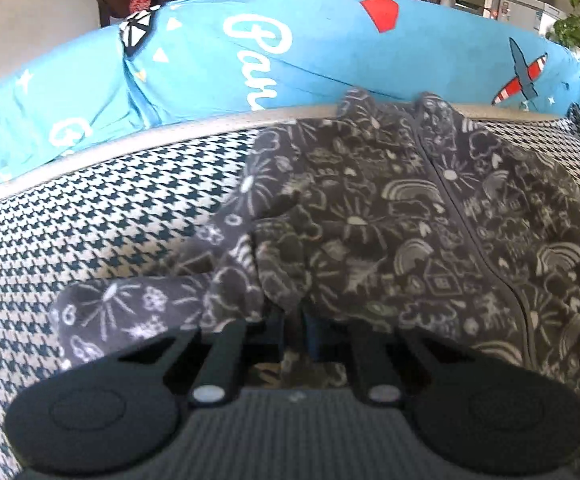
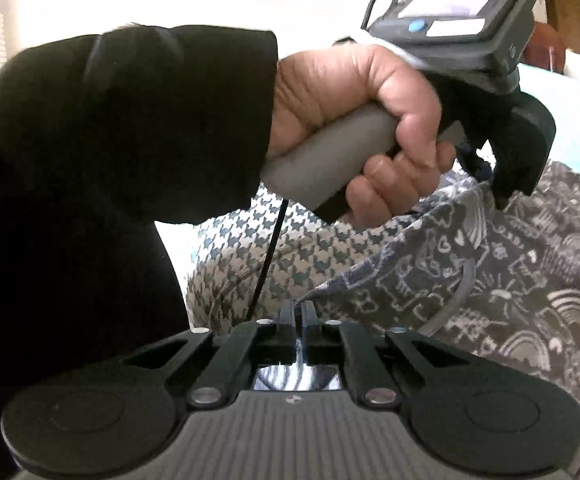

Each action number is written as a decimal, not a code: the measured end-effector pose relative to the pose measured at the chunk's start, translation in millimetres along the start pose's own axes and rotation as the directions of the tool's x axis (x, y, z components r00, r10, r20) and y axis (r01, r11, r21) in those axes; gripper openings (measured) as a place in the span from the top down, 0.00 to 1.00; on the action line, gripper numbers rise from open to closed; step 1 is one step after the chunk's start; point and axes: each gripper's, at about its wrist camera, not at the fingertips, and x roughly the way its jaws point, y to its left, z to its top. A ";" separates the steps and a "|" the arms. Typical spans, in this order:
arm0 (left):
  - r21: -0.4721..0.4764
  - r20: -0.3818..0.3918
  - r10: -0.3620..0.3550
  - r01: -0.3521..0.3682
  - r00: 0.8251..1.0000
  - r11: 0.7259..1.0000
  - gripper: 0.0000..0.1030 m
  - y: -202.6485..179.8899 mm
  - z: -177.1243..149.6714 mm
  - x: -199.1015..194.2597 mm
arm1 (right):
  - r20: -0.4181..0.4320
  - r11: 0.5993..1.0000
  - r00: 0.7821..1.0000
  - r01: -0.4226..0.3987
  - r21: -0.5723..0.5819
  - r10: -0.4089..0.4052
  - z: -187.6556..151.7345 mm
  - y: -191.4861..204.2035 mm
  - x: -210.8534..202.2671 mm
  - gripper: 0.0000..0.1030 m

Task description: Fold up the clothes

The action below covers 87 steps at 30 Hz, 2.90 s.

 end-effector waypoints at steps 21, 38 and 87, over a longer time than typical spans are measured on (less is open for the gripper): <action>0.005 -0.063 0.150 -0.150 0.987 0.989 0.53 17.5 -10.9 23.1 | -0.093 0.990 0.988 -0.119 0.073 0.125 -9.0 -5.1 14.4 0.85; -0.140 0.070 0.165 -0.154 0.984 0.978 0.21 20.6 10.9 -21.4 | -0.095 0.989 0.988 -0.113 0.099 0.122 -8.5 -17.8 -1.6 0.81; 0.104 -0.071 -0.032 0.040 0.997 0.994 0.00 -91.1 -79.4 -15.2 | -0.191 0.991 0.980 0.077 0.106 -0.056 -47.4 -59.8 -100.0 0.57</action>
